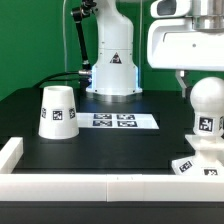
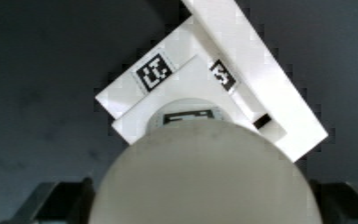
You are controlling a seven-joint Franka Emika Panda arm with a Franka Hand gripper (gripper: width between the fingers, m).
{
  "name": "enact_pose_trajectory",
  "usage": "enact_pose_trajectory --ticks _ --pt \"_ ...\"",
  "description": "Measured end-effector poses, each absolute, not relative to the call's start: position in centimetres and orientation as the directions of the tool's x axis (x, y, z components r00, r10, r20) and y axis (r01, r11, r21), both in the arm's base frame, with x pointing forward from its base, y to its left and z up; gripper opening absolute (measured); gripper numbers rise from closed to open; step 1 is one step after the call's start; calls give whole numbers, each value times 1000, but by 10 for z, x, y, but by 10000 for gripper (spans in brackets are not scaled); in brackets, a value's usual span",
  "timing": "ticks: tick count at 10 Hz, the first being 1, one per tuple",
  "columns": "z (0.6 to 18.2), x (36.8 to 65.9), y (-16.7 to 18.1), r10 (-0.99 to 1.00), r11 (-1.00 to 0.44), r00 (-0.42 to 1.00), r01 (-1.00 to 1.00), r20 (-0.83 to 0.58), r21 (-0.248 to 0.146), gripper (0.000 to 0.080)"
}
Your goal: Assemble lamp
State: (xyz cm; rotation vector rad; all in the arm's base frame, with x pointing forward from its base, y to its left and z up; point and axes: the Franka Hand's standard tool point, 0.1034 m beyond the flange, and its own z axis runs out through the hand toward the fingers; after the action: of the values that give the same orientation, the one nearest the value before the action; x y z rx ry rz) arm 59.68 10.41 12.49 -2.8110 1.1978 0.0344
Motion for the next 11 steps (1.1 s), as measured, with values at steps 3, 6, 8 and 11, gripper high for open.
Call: enact_pose_trajectory --ticks 3,6,8,11 --pt "125 598 104 -817 -568 572 -820 -72 -67 580" --pt "125 597 108 -843 -528 532 -847 -83 -68 580" --pt "125 598 105 -765 -635 640 -768 -72 -80 692" --pt "125 598 105 -485 -868 874 -486 -34 -99 699"
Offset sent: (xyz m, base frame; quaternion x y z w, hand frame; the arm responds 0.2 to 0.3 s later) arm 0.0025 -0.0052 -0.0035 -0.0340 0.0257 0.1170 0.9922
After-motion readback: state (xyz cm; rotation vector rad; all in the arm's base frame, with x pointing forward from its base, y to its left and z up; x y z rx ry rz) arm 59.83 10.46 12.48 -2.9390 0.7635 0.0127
